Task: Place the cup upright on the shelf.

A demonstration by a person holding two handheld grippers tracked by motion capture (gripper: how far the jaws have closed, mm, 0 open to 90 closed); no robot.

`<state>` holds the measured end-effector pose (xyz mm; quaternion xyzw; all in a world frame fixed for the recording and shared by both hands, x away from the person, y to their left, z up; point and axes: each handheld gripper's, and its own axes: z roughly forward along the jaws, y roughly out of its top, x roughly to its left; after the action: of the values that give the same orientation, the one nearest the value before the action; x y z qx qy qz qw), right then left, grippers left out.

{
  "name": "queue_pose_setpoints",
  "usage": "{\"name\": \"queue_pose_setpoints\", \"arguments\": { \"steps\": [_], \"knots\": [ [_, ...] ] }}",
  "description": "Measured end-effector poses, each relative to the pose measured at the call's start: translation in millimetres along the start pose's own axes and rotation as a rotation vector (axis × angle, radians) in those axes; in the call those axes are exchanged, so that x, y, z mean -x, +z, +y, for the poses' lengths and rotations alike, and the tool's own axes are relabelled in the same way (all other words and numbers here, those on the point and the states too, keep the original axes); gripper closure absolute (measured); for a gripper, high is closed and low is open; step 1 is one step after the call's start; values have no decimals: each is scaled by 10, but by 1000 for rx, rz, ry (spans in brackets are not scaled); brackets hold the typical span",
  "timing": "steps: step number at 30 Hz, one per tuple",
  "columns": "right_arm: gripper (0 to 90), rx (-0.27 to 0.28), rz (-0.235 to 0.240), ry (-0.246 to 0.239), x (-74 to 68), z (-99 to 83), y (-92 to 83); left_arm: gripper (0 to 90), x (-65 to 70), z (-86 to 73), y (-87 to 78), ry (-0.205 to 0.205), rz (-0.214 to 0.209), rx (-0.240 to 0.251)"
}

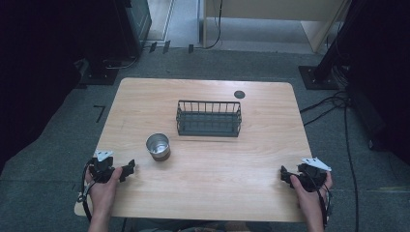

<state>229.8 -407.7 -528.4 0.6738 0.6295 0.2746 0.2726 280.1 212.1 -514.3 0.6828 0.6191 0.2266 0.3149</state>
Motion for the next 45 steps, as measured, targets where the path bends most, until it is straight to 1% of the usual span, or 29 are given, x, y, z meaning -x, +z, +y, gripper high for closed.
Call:
{"name": "queue_pose_setpoints", "arguments": {
  "steps": [3, 5, 6, 8, 9, 10, 11, 13, 16, 17, 20, 21, 22, 27, 28, 31, 33, 38, 39, 40, 42, 43, 45],
  "knots": [
    [0, 0, 0, 0, 0, 1, 0, 0, 77, -14, -2, 25, -14, 5],
    [0, 0, -1, 2, -3, 0, 0, 0, 119, -18, -1, 22, -33, -1],
    [0, -1, -11, 9, -12, -3, -4, 0, 140, -18, -11, 19, -41, 3],
    [0, -1, -15, 16, -18, -4, -6, 0, 187, -15, -28, 21, -49, 16],
    [0, 0, -17, 18, -21, -5, -7, 0, 207, -10, -35, 30, -51, 16],
    [0, 0, -17, 18, -21, -5, -7, 0, 207, -10, -35, 30, -51, 16],
    [0, 2, -25, 18, -42, -5, -6, 0, 252, -5, -47, 43, -55, 21],
    [0, 0, -12, 11, -57, 1, 2, 0, 298, -6, -54, 54, -60, 21],
    [0, 0, -11, 10, -62, 4, 4, 0, 338, -11, -64, 63, -71, 28],
    [0, 0, -10, 9, -62, 4, 4, 0, 370, -13, -75, 66, -79, 43],
    [0, 0, -10, 9, -62, 4, 4, 0, 393, -8, -90, 70, -84, 52],
    [0, -1, -8, 10, -64, 1, 2, 0, 420, 5, -104, 86, -91, 59],
    [0, -1, -4, 7, -65, 2, 2, 0, 434, 11, -114, 92, -93, 63],
    [0, -1, -2, 5, -65, 2, 3, 0, 492, 31, -138, 105, -109, 74],
    [0, -1, -2, 5, -65, 2, 3, 0, 505, 39, -143, 115, -113, 73],
    [0, -1, -2, 5, -65, 2, 3, 0, 537, 61, -138, 119, -123, 77],
    [0, -1, -2, 5, -65, 2, 3, 0, 575, 90, -109, 130, -130, 78],
    [0, -1, -2, 5, -65, 2, 3, 0, 672, 144, -53, 138, -149, 84],
    [0, -1, -2, 5, -65, 2, 3, 0, 672, 144, -53, 138, -149, 84],
    [0, -1, -2, 5, -65, 2, 3, 0, 708, 164, -36, 139, -153, 85],
    [0, -1, -1, 5, -65, 2, 3, 0, 728, 174, -26, 141, -157, 85],
    [0, -1, -2, 5, -65, 2, 3, 0, 766, 190, -8, 145, -163, 87],
    [0, -1, -1, 4, -66, 2, 2, 0, 798, 204, 4, 146, -166, 89]
  ]
}}
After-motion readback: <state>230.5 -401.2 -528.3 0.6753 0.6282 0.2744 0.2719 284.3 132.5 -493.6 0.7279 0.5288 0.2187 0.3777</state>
